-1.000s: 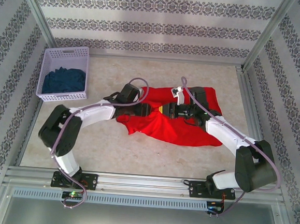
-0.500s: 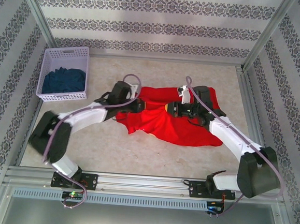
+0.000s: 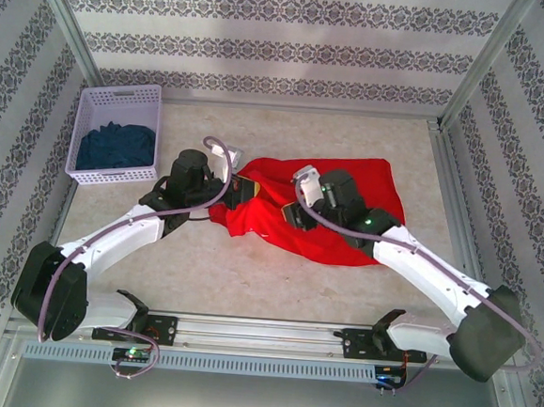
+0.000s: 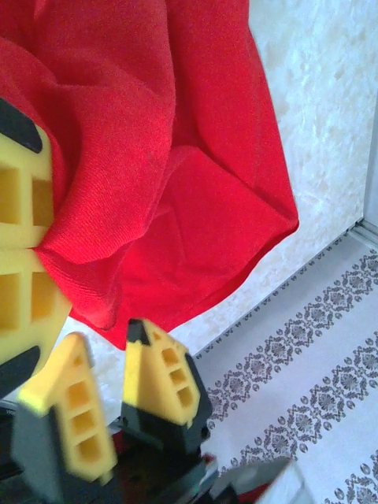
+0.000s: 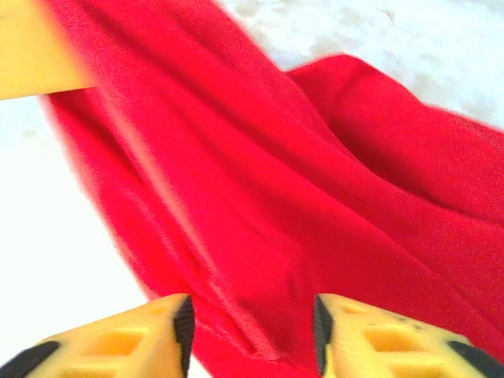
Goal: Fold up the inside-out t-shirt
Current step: Adjust the T-shirt at the center of the table.
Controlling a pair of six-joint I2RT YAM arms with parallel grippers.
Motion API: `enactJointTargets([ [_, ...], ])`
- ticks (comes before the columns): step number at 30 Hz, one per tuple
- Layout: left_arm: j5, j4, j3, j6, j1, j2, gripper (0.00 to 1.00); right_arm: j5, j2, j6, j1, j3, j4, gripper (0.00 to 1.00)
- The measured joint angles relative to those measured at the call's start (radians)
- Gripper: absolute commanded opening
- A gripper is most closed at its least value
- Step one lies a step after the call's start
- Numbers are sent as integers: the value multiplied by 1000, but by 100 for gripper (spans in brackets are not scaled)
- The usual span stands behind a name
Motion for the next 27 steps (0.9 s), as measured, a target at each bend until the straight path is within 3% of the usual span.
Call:
enactJointTargets([
  [4,10,-1,0,12,0,0,0,11,27,-86,20,16,19,54],
  [6,16,-3,0,16,0,0,0,11,68,-109,20,34,34,51],
  [7,17,-4,0,18,0,0,0,10,93,-119,20,47,42,42],
  [10,16,-11,0,28,0,-3,0,-22,170,-134,15,100,60,5],
  [11,10,-19,0,33,0,-5,0,-49,186,-128,6,115,62,0],
  [14,-86,-67,-1,37,0,-23,1,-225,195,-41,-61,127,111,0],
  [19,-318,-185,-1,43,1,-39,19,-541,167,292,-197,28,379,0],
  [23,-358,-238,-7,69,2,-44,38,-661,167,494,-203,-24,509,0],
  [27,-335,-258,-47,94,-6,-121,45,-721,169,615,-204,-26,588,0],
])
